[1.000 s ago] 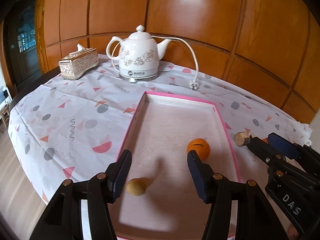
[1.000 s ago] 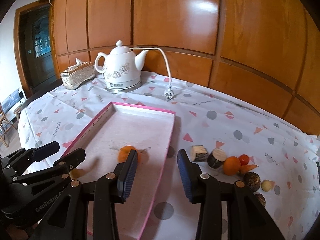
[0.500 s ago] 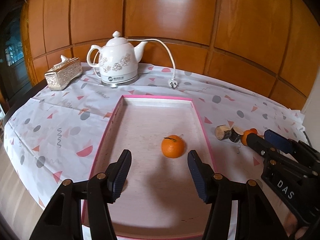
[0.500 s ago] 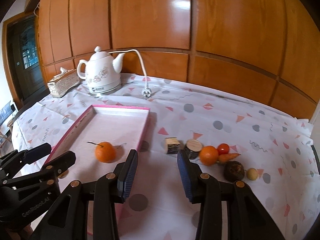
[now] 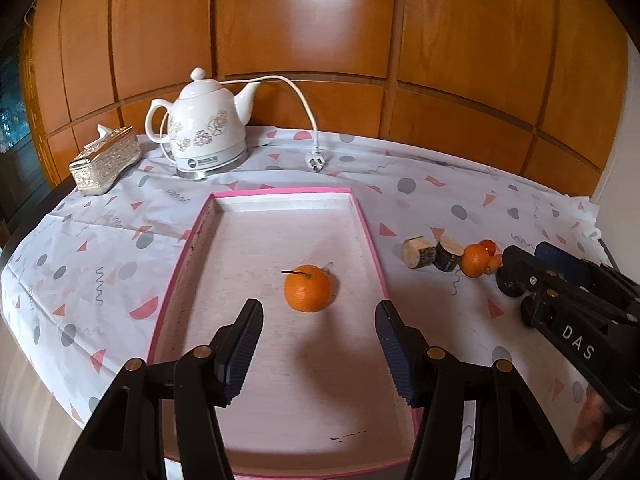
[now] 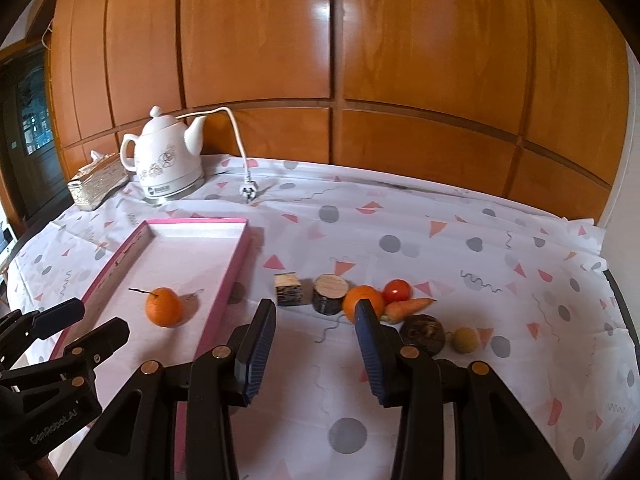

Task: Organize fruits
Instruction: 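Lift both open grippers away from the tray, then move the left gripper to the square bark wood block and grasp it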

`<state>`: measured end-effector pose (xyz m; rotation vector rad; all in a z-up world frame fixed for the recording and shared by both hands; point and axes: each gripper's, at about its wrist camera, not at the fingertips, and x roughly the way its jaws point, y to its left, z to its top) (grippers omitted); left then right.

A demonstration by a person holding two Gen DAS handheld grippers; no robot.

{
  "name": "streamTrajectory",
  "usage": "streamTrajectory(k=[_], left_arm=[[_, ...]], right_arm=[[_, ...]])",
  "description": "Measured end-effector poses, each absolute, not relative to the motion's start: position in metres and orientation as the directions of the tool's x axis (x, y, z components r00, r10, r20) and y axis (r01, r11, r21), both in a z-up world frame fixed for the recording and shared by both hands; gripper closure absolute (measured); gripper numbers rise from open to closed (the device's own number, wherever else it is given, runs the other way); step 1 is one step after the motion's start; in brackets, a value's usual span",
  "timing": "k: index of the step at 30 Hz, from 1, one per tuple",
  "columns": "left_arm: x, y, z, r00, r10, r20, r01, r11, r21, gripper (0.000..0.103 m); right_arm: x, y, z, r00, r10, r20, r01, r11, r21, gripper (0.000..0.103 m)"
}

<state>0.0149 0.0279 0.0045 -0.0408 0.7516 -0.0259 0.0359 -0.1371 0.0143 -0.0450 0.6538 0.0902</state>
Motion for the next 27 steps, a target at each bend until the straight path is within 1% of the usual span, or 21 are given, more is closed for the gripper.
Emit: streamTrajectory(k=[5,11,16,20,22,24,27], left_arm=[[0.019,0.018,0.004,0.723,-0.056,-0.689,0.037,0.998,-0.041,0.044],[0.028,0.0,0.005,0.717,-0.09,-0.692,0.092,0.995,-0.034,0.044],[0.043,-0.019,0.0,0.697,-0.13,-0.706,0.135,0.99,-0.048,0.044],[0.06,-0.031,-0.006,0.663,-0.175,-0.728,0.167,0.982,-0.085,0.044],[0.072,-0.036,-0.01,0.647,-0.18,-0.741,0.17,0.981,-0.089,0.045],[0.081,-0.043,-0.013,0.634,-0.184,-0.751,0.183,0.979,-0.085,0.05],[0.094,-0.054,-0.018,0.622,-0.177,-0.762,0.209,0.976,-0.056,0.05]], right_arm=[[0.037,-0.151,0.012,0.788,0.052,-0.613,-0.071,0.997,-0.007,0.061],[0.038,-0.179,-0.001,0.769,0.012,-0.639,-0.01,1.0,0.007,0.061],[0.036,-0.214,-0.015,0.741,-0.05,-0.67,0.076,0.997,0.01,0.061],[0.034,-0.24,-0.022,0.722,-0.083,-0.687,0.139,0.99,0.026,0.061],[0.033,-0.249,-0.025,0.718,-0.091,-0.691,0.156,0.987,0.032,0.061],[0.033,-0.256,-0.026,0.715,-0.098,-0.693,0.169,0.985,0.036,0.062],[0.033,-0.262,-0.028,0.713,-0.103,-0.694,0.182,0.983,0.041,0.061]])
